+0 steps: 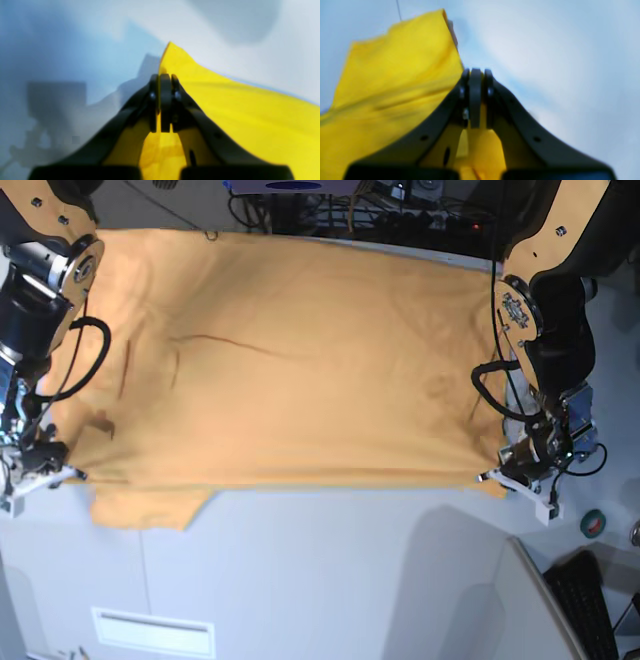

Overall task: Layout the t-shirt on the table in an organized manner, then fold the t-shirt properly
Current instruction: 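Lift the hem edge with both grippers and fold it over lengthwise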

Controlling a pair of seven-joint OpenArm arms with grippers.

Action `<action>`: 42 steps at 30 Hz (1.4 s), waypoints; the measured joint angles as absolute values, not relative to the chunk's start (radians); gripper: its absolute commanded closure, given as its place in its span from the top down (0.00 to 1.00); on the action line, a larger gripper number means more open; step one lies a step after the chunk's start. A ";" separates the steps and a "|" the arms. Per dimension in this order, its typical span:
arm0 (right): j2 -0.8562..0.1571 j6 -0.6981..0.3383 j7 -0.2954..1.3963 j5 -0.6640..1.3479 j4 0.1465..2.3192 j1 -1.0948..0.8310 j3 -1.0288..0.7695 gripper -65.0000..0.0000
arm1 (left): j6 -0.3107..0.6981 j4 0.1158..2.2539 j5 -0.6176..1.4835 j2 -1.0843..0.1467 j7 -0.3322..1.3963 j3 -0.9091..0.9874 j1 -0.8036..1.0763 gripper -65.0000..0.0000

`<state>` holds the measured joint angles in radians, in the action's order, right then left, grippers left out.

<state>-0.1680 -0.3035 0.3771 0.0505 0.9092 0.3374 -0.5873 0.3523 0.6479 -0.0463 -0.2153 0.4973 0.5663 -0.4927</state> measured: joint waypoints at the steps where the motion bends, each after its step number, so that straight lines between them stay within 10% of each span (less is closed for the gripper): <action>1: -0.161 -0.305 0.399 0.053 0.957 0.324 -0.587 0.00 | 0.382 0.693 -0.022 -0.214 0.531 0.567 -0.475 0.00; 19: -0.114 -0.313 0.563 0.064 1.409 -0.006 -0.590 0.00 | 0.417 1.302 0.337 -0.208 0.835 0.561 -0.023 0.00; 42: 0.006 -0.307 0.638 0.066 1.674 -0.296 -0.589 0.00 | 0.416 1.395 0.331 -0.215 0.834 0.559 0.011 0.00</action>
